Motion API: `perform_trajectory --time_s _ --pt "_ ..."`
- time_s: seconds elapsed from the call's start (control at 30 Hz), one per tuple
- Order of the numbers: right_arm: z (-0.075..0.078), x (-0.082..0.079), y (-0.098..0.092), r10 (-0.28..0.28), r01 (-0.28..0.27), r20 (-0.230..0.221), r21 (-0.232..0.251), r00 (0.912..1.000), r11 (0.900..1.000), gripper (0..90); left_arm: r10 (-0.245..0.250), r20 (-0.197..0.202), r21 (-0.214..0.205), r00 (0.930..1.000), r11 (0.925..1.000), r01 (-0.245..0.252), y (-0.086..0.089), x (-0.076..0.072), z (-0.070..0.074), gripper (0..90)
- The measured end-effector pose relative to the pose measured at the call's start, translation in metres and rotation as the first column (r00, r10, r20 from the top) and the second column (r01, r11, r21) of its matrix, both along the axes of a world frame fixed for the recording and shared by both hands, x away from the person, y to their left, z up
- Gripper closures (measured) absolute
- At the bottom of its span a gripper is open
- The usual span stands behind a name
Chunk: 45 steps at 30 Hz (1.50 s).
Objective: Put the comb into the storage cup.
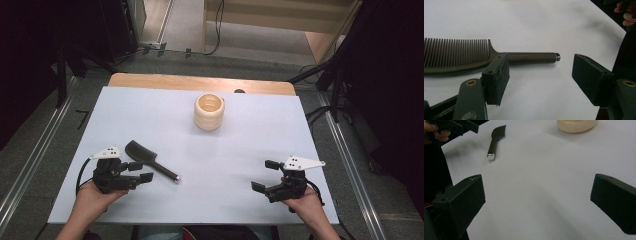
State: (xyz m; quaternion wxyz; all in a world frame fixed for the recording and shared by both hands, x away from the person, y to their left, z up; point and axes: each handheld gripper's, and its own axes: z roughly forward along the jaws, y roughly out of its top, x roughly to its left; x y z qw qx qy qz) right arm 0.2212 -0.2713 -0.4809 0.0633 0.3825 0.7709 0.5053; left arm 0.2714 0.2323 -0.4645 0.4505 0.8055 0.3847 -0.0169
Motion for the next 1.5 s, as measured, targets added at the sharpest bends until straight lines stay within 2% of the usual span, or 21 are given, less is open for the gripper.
perform_trajectory --time_s 0.43,0.6,0.73,0.97,1.17,1.4,1.5 --pt "0.000 0.000 0.000 -0.004 0.004 -0.001 0.000 1.0000 1.0000 0.0 0.002 -0.002 0.006 1.0000 1.0000 -0.002 0.000 0.000 0.000 31.1" --pt "0.000 0.000 0.000 -0.005 0.005 -0.002 -0.002 1.0000 1.0000 0.0 0.009 0.002 0.029 1.0000 0.9995 -0.009 0.000 0.000 0.001 31.1" --pt "0.000 0.001 0.000 -0.004 0.004 -0.002 -0.003 1.0000 1.0000 0.0 0.045 0.012 0.059 0.9989 0.9972 -0.045 0.004 0.002 0.002 31.3" --pt "0.000 0.001 -0.001 -0.006 0.006 -0.002 0.002 1.0000 1.0000 0.0 0.113 0.006 0.072 0.9936 0.9910 -0.113 0.017 0.007 0.004 32.9" --pt "0.000 0.001 -0.002 -0.012 0.012 -0.005 0.004 0.9999 0.9999 0.0 0.136 -0.002 0.092 0.9908 0.9866 -0.135 0.022 0.010 0.002 34.8" --pt "0.000 0.001 -0.002 -0.013 0.013 -0.005 0.005 0.9999 0.9999 0.0 0.168 -0.008 0.108 0.9858 0.9803 -0.166 0.028 0.016 0.001 42.2" --pt "0.000 0.001 -0.002 -0.013 0.014 -0.005 0.006 0.9999 0.9999 0.0 0.176 -0.018 0.110 0.9842 0.9787 -0.173 0.031 0.019 0.001 54.5"
